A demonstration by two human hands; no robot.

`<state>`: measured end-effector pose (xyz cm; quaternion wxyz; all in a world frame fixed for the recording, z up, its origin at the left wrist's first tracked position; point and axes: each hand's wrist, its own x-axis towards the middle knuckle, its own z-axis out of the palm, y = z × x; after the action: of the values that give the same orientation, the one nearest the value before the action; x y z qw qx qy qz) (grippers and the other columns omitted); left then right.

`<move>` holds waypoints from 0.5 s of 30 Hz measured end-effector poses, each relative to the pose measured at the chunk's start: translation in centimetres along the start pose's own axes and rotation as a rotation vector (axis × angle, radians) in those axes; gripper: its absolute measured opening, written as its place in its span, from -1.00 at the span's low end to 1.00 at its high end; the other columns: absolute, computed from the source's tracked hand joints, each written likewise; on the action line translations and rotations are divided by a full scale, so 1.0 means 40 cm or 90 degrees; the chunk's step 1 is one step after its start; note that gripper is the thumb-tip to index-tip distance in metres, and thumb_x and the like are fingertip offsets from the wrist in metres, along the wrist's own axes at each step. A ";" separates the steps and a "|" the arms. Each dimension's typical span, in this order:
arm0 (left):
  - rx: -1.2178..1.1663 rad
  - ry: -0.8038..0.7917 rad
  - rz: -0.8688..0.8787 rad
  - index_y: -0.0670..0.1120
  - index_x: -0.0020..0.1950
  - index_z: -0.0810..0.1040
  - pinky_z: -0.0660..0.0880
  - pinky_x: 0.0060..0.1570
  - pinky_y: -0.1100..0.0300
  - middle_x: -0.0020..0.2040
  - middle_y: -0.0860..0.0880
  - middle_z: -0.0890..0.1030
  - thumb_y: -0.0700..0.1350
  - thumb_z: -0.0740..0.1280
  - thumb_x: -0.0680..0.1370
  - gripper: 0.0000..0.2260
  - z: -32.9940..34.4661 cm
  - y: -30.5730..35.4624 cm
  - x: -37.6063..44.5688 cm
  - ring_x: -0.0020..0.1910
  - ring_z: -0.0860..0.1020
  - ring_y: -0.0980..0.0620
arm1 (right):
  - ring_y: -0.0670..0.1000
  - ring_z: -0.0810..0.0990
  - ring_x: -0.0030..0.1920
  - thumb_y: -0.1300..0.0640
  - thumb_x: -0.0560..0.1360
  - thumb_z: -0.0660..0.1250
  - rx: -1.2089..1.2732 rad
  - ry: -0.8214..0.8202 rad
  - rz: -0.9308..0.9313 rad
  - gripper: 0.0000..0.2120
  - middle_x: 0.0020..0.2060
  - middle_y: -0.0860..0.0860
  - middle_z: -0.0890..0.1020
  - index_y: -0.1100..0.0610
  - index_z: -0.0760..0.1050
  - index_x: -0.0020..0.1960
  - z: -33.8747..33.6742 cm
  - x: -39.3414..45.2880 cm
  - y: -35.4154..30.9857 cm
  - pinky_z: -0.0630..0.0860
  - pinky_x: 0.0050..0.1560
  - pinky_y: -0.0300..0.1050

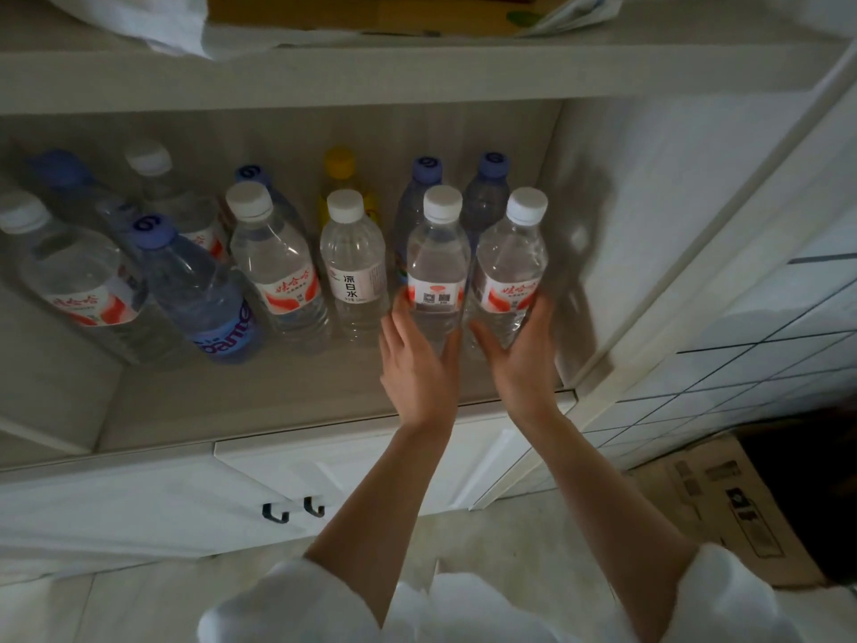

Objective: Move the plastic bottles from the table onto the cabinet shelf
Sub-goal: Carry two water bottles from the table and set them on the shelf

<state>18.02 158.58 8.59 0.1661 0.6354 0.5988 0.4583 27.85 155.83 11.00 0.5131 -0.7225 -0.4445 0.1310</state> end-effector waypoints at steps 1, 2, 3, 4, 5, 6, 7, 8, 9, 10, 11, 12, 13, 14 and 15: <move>0.005 0.005 -0.001 -0.09 0.44 0.22 0.60 -0.04 -0.05 0.29 -0.10 0.48 0.10 0.49 0.44 -0.29 0.009 0.003 0.005 0.21 0.53 -0.12 | 0.11 0.48 0.32 0.08 0.39 0.52 -0.001 -0.004 0.002 -0.24 0.32 0.15 0.47 0.21 0.19 0.45 0.004 0.009 0.003 0.42 0.29 -0.11; 0.009 0.012 -0.003 -0.10 0.44 0.22 0.58 -0.03 -0.06 0.30 -0.11 0.47 0.10 0.49 0.44 -0.29 0.017 0.006 0.010 0.22 0.53 -0.14 | 0.11 0.46 0.33 0.08 0.40 0.51 -0.004 -0.008 0.006 -0.24 0.33 0.16 0.45 0.21 0.19 0.45 0.009 0.018 0.005 0.40 0.29 -0.14; 0.012 0.018 -0.004 -0.10 0.45 0.22 0.58 -0.02 -0.06 0.31 -0.12 0.47 0.09 0.49 0.44 -0.28 0.024 0.009 0.016 0.23 0.52 -0.15 | 0.12 0.45 0.34 0.08 0.41 0.50 -0.008 -0.011 0.012 -0.25 0.33 0.17 0.45 0.21 0.19 0.45 0.012 0.027 0.006 0.38 0.28 -0.17; 0.014 0.024 -0.005 -0.11 0.45 0.21 0.57 -0.01 -0.06 0.32 -0.13 0.46 0.09 0.49 0.44 -0.29 0.030 0.012 0.022 0.25 0.52 -0.16 | 0.12 0.45 0.34 0.09 0.42 0.49 -0.009 -0.015 0.016 -0.26 0.33 0.17 0.44 0.22 0.18 0.45 0.014 0.037 0.005 0.37 0.27 -0.19; 0.014 0.029 -0.008 -0.11 0.45 0.21 0.57 0.00 -0.07 0.33 -0.13 0.46 0.08 0.48 0.44 -0.29 0.035 0.013 0.027 0.26 0.51 -0.16 | 0.12 0.44 0.35 0.09 0.43 0.49 -0.008 -0.020 0.016 -0.26 0.34 0.17 0.43 0.22 0.17 0.46 0.016 0.045 0.005 0.35 0.26 -0.22; 0.014 0.036 -0.012 -0.11 0.45 0.21 0.57 0.00 -0.07 0.34 -0.14 0.46 0.08 0.48 0.45 -0.29 0.039 0.014 0.032 0.26 0.51 -0.16 | 0.11 0.43 0.36 0.10 0.43 0.48 -0.005 -0.027 0.015 -0.26 0.35 0.17 0.42 0.21 0.15 0.46 0.017 0.054 0.004 0.33 0.26 -0.25; 0.014 0.042 -0.015 -0.11 0.45 0.21 0.57 0.00 -0.08 0.34 -0.14 0.46 0.09 0.48 0.45 -0.29 0.043 0.015 0.037 0.26 0.51 -0.16 | 0.10 0.41 0.37 0.11 0.44 0.48 0.000 -0.033 0.013 -0.25 0.37 0.16 0.41 0.20 0.13 0.48 0.017 0.062 0.002 0.32 0.28 -0.27; 0.016 0.048 -0.019 -0.11 0.44 0.22 0.57 -0.01 -0.08 0.33 -0.15 0.46 0.09 0.48 0.44 -0.29 0.046 0.016 0.040 0.25 0.51 -0.17 | 0.10 0.41 0.38 0.11 0.44 0.47 0.006 -0.038 0.014 -0.24 0.38 0.16 0.40 0.19 0.12 0.49 0.018 0.069 0.001 0.33 0.33 -0.22; 0.019 0.053 -0.022 -0.11 0.44 0.22 0.58 -0.03 -0.08 0.33 -0.15 0.47 0.10 0.48 0.44 -0.29 0.049 0.017 0.041 0.24 0.51 -0.17 | 0.10 0.41 0.38 0.10 0.44 0.48 0.010 -0.043 0.014 -0.23 0.39 0.15 0.40 0.19 0.13 0.49 0.020 0.077 0.002 0.37 0.36 -0.13; 0.023 0.058 -0.024 -0.12 0.43 0.23 0.58 -0.05 -0.08 0.32 -0.15 0.47 0.09 0.49 0.43 -0.29 0.052 0.019 0.042 0.23 0.52 -0.17 | 0.11 0.42 0.38 0.08 0.44 0.48 0.008 -0.045 0.017 -0.23 0.39 0.15 0.40 0.19 0.13 0.49 0.021 0.083 0.003 0.41 0.36 -0.03; 0.029 0.062 -0.025 -0.12 0.43 0.23 0.59 -0.07 -0.07 0.31 -0.16 0.48 0.09 0.49 0.43 -0.29 0.055 0.020 0.042 0.22 0.52 -0.17 | 0.12 0.43 0.38 0.06 0.43 0.48 0.001 -0.045 0.016 -0.22 0.39 0.15 0.41 0.19 0.13 0.49 0.022 0.088 0.006 0.43 0.35 0.04; 0.037 0.066 -0.028 -0.11 0.42 0.23 0.59 -0.09 -0.07 0.30 -0.15 0.48 0.09 0.50 0.42 -0.29 0.057 0.022 0.041 0.21 0.53 -0.17 | 0.13 0.44 0.38 0.05 0.43 0.48 -0.004 -0.045 0.016 -0.22 0.39 0.15 0.41 0.19 0.14 0.49 0.022 0.092 0.008 0.45 0.34 0.07; 0.044 0.070 -0.032 -0.10 0.42 0.23 0.59 -0.09 -0.06 0.30 -0.15 0.49 0.10 0.50 0.41 -0.28 0.059 0.023 0.042 0.21 0.53 -0.16 | 0.13 0.45 0.37 0.04 0.42 0.49 -0.002 -0.044 0.014 -0.21 0.38 0.15 0.42 0.19 0.14 0.48 0.022 0.095 0.013 0.46 0.32 0.10; 0.048 0.073 -0.036 -0.10 0.41 0.23 0.59 -0.10 -0.06 0.29 -0.14 0.49 0.11 0.50 0.41 -0.28 0.062 0.023 0.044 0.21 0.53 -0.16 | 0.13 0.46 0.35 0.05 0.41 0.50 0.005 -0.042 0.017 -0.22 0.37 0.14 0.44 0.19 0.16 0.48 0.022 0.096 0.015 0.48 0.31 0.11; 0.048 0.078 -0.041 -0.10 0.42 0.24 0.60 -0.11 -0.05 0.29 -0.14 0.49 0.12 0.50 0.41 -0.28 0.064 0.024 0.044 0.21 0.53 -0.15 | 0.12 0.47 0.34 0.05 0.41 0.50 0.013 -0.041 0.018 -0.22 0.36 0.14 0.45 0.19 0.17 0.47 0.022 0.097 0.019 0.49 0.29 0.12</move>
<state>20.35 160.83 8.65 0.1198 0.5927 0.6447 0.4677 29.86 159.32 10.99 0.5037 -0.7191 -0.4491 0.1661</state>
